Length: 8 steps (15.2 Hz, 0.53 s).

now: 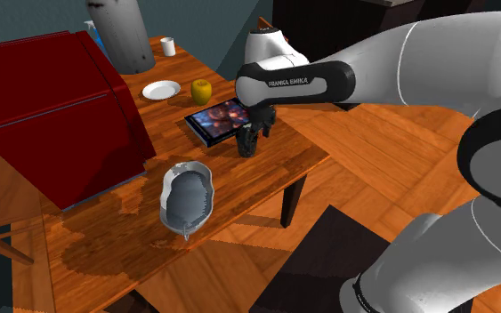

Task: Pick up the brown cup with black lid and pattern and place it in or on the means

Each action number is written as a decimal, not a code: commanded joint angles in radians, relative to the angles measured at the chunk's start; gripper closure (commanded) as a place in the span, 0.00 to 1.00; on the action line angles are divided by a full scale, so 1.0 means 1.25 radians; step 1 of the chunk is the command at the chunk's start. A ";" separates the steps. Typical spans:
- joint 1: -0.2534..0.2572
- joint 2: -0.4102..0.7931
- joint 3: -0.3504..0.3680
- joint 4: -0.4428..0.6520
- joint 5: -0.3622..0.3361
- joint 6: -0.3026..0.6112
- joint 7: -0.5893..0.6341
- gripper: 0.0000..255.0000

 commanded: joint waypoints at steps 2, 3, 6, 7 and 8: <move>-0.007 0.087 -0.009 0.071 0.002 0.027 -0.017 0.00; -0.009 0.116 -0.012 0.097 0.003 0.033 -0.023 0.00; -0.017 0.203 -0.019 0.181 0.008 0.046 -0.039 0.00; -0.020 0.233 -0.020 0.212 0.010 0.048 -0.044 0.00; -0.023 0.262 -0.022 0.243 0.012 0.049 -0.049 0.00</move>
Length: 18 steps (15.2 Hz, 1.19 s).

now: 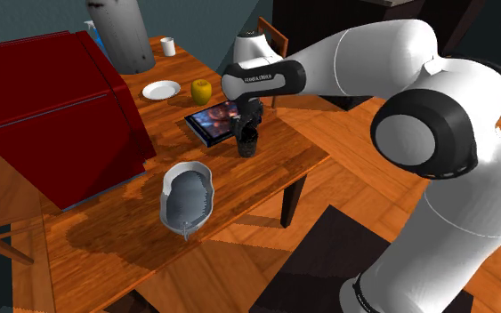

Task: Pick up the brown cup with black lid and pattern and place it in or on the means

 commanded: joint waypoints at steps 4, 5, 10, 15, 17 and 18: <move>-0.017 0.155 -0.005 0.182 0.011 -0.010 -0.021 0.00; -0.020 0.172 -0.005 0.204 0.012 -0.013 -0.023 0.00; -0.020 0.193 -0.004 0.179 0.016 0.032 -0.025 0.00; -0.021 0.205 -0.003 0.169 0.018 0.054 -0.026 0.00; -0.021 0.206 -0.003 0.169 0.018 0.054 -0.026 0.00; -0.021 0.206 -0.003 0.169 0.018 0.054 -0.026 0.00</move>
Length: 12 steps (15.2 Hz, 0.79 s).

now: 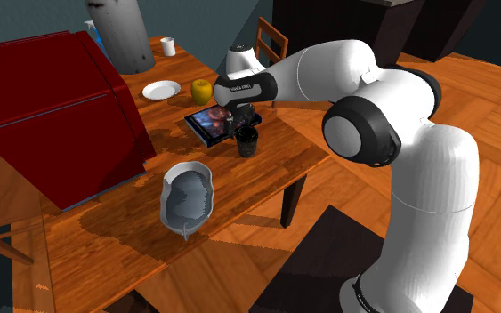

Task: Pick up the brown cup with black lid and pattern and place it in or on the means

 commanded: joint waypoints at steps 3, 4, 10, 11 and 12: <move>0.000 0.000 0.000 0.000 0.000 0.000 0.000 1.00; 0.000 0.000 0.000 0.000 0.000 0.000 0.000 1.00; 0.000 -0.001 0.000 -0.002 0.000 0.001 0.000 1.00; 0.000 -0.002 0.000 -0.003 0.000 0.002 0.000 1.00; 0.000 0.000 0.000 0.000 0.000 0.000 0.000 1.00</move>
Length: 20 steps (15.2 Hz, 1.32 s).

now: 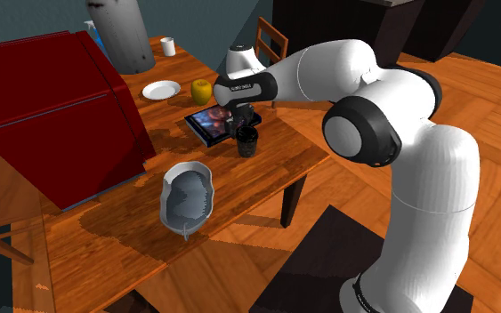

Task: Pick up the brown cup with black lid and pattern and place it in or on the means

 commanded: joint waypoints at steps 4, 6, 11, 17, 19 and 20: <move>0.000 -0.013 -0.001 0.021 -0.003 -0.038 0.002 1.00; 0.001 -0.020 -0.002 0.033 -0.004 -0.057 0.003 1.00; -0.031 -0.070 0.024 -0.035 0.074 -0.054 -0.081 0.00; -0.034 -0.058 0.031 -0.070 0.094 -0.010 -0.101 0.00; -0.032 -0.045 0.033 -0.081 0.097 0.013 -0.103 0.00; -0.032 -0.045 0.033 -0.081 0.097 0.013 -0.103 0.00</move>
